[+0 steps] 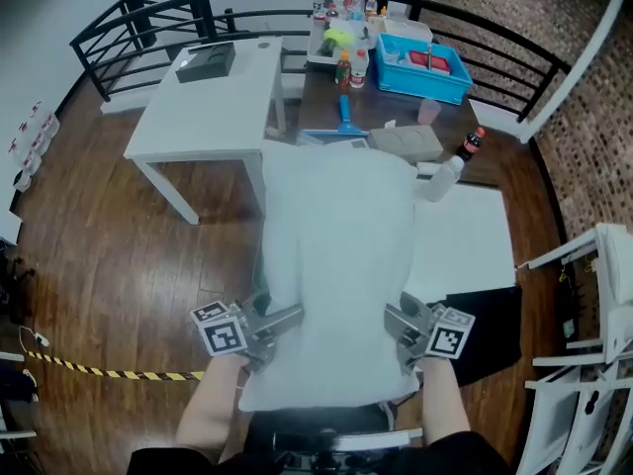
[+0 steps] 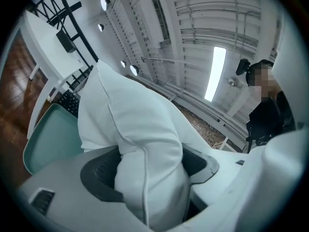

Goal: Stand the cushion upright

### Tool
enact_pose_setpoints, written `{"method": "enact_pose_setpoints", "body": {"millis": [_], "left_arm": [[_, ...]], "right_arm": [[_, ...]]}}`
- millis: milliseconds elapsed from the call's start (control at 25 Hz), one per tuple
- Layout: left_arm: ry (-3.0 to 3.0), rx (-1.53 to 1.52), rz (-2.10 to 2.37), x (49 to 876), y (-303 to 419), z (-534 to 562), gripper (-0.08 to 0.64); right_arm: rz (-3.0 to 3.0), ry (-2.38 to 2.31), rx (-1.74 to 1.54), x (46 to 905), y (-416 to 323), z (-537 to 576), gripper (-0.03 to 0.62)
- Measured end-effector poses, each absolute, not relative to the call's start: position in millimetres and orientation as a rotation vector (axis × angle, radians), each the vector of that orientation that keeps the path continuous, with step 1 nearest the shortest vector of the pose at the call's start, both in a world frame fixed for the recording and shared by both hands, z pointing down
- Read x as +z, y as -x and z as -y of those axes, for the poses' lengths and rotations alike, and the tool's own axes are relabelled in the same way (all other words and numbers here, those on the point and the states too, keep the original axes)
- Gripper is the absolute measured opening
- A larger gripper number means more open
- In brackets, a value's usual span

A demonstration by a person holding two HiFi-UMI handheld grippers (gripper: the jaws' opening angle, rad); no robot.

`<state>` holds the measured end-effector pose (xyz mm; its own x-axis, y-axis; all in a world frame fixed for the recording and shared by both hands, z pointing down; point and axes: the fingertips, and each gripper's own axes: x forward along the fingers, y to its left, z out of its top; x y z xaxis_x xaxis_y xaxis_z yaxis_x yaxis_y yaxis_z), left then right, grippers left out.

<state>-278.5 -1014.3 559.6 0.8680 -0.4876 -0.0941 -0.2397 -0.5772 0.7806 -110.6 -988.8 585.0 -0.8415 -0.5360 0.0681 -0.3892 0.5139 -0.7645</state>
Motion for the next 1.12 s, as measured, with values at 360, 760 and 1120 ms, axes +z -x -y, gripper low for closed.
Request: {"method": "enact_pose_setpoints", "body": {"millis": [360,760,1120], "left_arm": [[-2.428,-0.459,0.468,477.8,332.9,931.2,0.344],[-2.479,-0.471,0.265,453.5,377.5,831.3,0.344],[-2.531,-0.458,0.072,431.1,340.7,801.2,0.344]], "right_arm": [[-2.647,0.857,-0.904,507.4,162.3,910.0,0.273],[-2.604,1.028,-0.764,477.8,212.8,790.9,0.275],[-2.514,1.264,-0.62,453.7,187.9,741.4,0.27]]}}
